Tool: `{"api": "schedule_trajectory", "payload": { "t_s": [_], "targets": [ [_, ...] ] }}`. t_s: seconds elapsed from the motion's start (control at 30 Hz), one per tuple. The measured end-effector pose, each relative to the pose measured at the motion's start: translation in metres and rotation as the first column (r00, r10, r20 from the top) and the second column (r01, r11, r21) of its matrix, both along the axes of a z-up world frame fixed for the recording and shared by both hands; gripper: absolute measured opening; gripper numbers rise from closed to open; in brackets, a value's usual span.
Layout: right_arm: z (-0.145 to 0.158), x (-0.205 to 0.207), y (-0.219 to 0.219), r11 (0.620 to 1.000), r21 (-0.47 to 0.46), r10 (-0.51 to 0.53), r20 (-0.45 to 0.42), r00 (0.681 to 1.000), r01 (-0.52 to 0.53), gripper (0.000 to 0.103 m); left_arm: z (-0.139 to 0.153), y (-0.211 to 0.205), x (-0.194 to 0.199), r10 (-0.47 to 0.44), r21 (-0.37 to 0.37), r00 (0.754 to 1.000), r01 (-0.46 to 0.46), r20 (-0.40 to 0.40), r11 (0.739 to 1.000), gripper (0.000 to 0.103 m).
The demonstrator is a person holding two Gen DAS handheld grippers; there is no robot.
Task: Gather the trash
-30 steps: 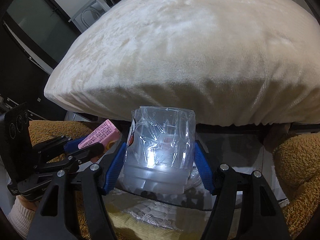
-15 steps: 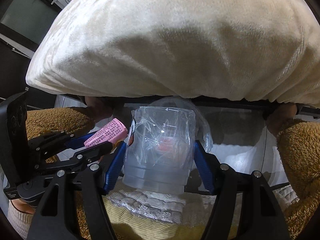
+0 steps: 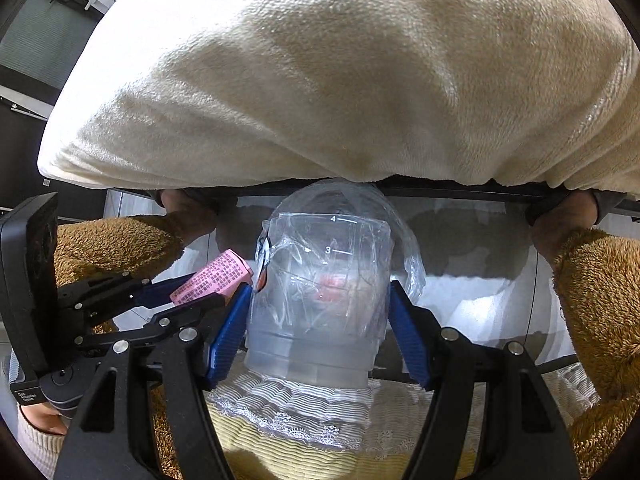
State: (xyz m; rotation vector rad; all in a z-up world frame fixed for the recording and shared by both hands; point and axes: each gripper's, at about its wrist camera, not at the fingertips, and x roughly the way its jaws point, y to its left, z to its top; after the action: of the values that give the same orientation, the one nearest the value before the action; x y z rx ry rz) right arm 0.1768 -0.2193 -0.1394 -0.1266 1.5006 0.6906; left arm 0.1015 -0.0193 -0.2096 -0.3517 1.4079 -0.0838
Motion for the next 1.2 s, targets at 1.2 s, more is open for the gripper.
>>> {"api": "schedule_trajectory", "payload": {
  "t_s": [1.2],
  "targets": [
    [0.063, -0.009, -0.018, 0.989, 0.145, -0.041, 0.329, 0.944, -0.007, 0.078, 0.059, 0.016, -0.013, 0.095, -0.027, 0.957, -0.091, 0.274, 0.995, 0.057]
  ]
}}
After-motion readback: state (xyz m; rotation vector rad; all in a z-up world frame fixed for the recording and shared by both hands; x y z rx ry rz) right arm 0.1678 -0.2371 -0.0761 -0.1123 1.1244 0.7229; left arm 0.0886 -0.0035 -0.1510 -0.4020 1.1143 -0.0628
